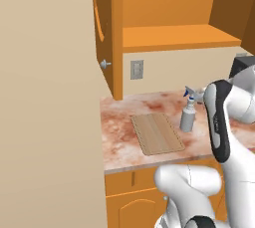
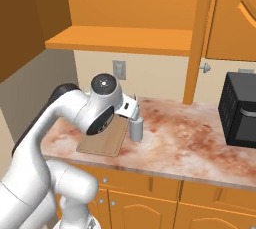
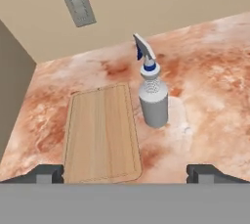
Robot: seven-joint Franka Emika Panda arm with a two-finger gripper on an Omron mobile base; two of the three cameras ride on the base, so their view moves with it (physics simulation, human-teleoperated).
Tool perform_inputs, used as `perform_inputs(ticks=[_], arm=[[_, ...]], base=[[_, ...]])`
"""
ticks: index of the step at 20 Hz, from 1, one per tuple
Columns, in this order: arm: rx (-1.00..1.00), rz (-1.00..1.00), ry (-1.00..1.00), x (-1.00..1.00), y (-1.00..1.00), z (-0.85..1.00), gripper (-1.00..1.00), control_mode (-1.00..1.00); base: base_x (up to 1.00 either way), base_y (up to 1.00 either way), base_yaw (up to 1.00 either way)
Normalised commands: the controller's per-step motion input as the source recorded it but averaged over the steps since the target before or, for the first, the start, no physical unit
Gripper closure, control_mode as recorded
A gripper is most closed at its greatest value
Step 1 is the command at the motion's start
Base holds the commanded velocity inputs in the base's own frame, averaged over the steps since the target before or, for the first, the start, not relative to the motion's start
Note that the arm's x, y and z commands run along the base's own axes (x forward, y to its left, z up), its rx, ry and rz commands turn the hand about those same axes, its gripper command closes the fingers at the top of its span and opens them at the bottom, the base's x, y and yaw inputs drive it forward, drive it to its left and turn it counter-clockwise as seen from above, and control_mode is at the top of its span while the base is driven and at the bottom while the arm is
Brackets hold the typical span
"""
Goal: Grab the spray bottle from the cabinet, then place it next to the cutting board for sanitizing. Then grab the dish brush from the countertop next to the sink and place it next to the cutting board.
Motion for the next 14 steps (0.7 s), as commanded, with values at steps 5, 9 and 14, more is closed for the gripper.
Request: perform_inputs(ticks=[5,9,14], arm=[[-0.06,-0.05,-0.09,-0.28,0.4,0.49,-1.0,-1.0],[-0.11,0.0,-0.34,-0.29,0.38,0.13,-1.0,-1.0],[-0.09,0.0,-0.47,-0.51,0.4,0.1,-1.0,-1.0]], base=[[0.0,0.0,0.0],[0.0,0.0,0.0],[0.0,0.0,0.0]])
